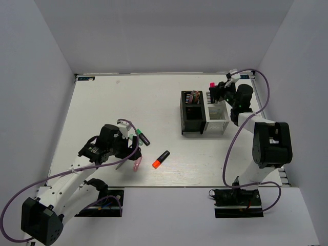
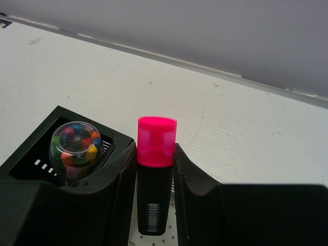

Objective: Sort the stationery into containers
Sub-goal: Place the stationery into the container, then grab a piece of stationery with the left arm

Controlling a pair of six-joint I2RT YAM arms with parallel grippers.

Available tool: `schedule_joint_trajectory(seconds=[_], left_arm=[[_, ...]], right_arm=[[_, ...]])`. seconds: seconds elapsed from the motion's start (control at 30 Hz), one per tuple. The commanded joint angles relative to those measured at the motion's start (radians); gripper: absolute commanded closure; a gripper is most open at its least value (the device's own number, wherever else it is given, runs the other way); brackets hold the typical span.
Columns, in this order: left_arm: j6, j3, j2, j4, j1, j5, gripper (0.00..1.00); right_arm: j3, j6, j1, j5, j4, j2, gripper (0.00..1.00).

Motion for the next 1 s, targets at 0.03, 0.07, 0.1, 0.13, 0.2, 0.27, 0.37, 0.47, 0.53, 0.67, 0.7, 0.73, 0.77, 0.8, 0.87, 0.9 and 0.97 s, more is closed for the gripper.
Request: schedule_joint_trajectory(seconds=[0.03,0.07,0.1,0.13,0.2,0.27,0.37,0.47,0.53,0.67,0.7,0.73,0.77,0.8,0.87,0.9,0.97], left_arm=[[0.003,-0.002,0.008,0.019,0.005,0.030,0.00],[-0.001,-0.008,0.011,0.032,0.005,0.041,0.00],[-0.019,-0.013,0.016,0.053,0.005,0.047,0.00],[-0.023,-0.013,0.017,0.064,0.005,0.050,0.11],[-0.027,0.005,0.048,0.105,-0.007,0.067,0.32],[-0.024,0.027,0.092,0.112,-0.065,0.020,0.68],[0.023,0.126,0.222,0.107,-0.201,-0.081,0.72],[0.075,0.208,0.346,0.113,-0.318,-0.160,0.46],[0.100,0.261,0.397,0.115,-0.368,-0.198,0.35],[0.138,0.326,0.561,0.133,-0.417,-0.240,0.21],[0.138,0.334,0.582,0.157,-0.436,-0.255,0.21],[0.141,0.352,0.602,0.162,-0.447,-0.266,0.21],[0.154,0.375,0.661,0.165,-0.461,-0.287,0.20],[0.158,0.398,0.681,0.170,-0.472,-0.313,0.20],[0.161,0.418,0.747,0.193,-0.489,-0.345,0.20],[0.163,0.421,0.761,0.196,-0.487,-0.338,0.20],[0.160,0.426,0.804,0.236,-0.484,-0.324,0.20]], right_arm=[[-0.004,0.040,-0.028,-0.090,0.096,0.007,0.67],[-0.011,0.038,-0.032,-0.113,0.096,0.004,0.55],[-0.016,0.035,-0.034,-0.114,0.090,-0.010,0.35],[-0.021,0.032,-0.036,-0.119,0.087,-0.012,0.33],[-0.019,0.041,-0.036,-0.127,0.064,-0.036,0.33],[-0.005,0.049,-0.037,-0.139,0.045,-0.048,0.37],[0.016,0.072,-0.074,-0.159,-0.005,-0.094,0.60],[0.070,0.106,-0.079,-0.130,-0.200,-0.168,1.00],[0.143,0.082,-0.088,-0.165,-0.526,-0.217,0.87],[0.173,-0.023,-0.109,-0.333,-0.870,-0.289,0.24],[0.145,-0.028,-0.120,-0.353,-0.880,-0.310,0.32],[0.119,-0.029,-0.125,-0.360,-0.886,-0.390,0.45],[0.067,-0.026,-0.126,-0.364,-0.884,-0.418,0.69],[0.014,-0.028,-0.134,-0.364,-0.886,-0.474,0.77],[-0.048,-0.064,-0.148,-0.392,-0.883,-0.569,0.92],[-0.079,-0.063,-0.152,-0.393,-0.886,-0.593,0.92],[-0.114,-0.060,-0.158,-0.413,-0.897,-0.648,0.83]])
